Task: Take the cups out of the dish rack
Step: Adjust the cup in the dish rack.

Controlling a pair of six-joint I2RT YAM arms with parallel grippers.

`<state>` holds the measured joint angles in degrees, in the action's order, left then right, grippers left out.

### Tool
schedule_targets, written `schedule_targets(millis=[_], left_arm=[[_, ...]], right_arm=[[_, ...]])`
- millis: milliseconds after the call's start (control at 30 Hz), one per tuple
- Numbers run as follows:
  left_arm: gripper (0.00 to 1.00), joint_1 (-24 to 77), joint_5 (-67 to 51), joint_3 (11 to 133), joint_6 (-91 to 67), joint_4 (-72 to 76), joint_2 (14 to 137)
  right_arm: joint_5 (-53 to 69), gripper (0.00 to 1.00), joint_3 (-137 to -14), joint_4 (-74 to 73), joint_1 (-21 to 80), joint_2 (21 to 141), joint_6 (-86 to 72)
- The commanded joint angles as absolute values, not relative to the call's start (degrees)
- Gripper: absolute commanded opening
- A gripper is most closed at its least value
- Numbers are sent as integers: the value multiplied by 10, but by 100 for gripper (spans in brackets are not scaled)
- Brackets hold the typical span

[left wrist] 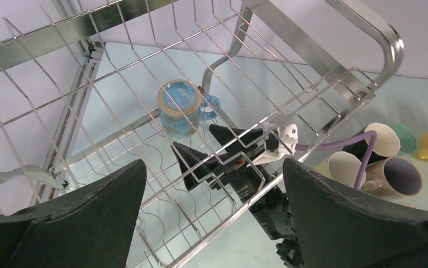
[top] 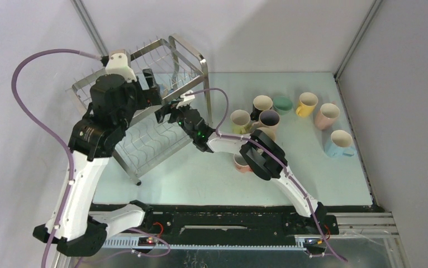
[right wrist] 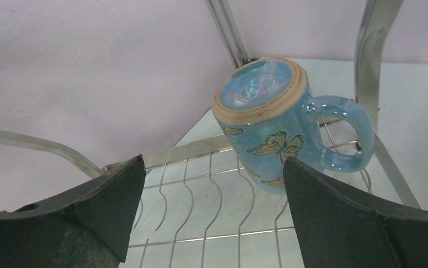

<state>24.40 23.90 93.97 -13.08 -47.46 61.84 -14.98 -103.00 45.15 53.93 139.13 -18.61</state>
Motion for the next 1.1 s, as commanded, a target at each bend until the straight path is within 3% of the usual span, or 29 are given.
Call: schedule_targets(millis=[0,1067], left_arm=[[100,204,182,962,-159,-429,649],[100,190,61,908,-178,-396,657]], right_arm=[[-123,100,-1074,430,526,1420,-200],[-83,100,-1148,406,485,1462,-173]])
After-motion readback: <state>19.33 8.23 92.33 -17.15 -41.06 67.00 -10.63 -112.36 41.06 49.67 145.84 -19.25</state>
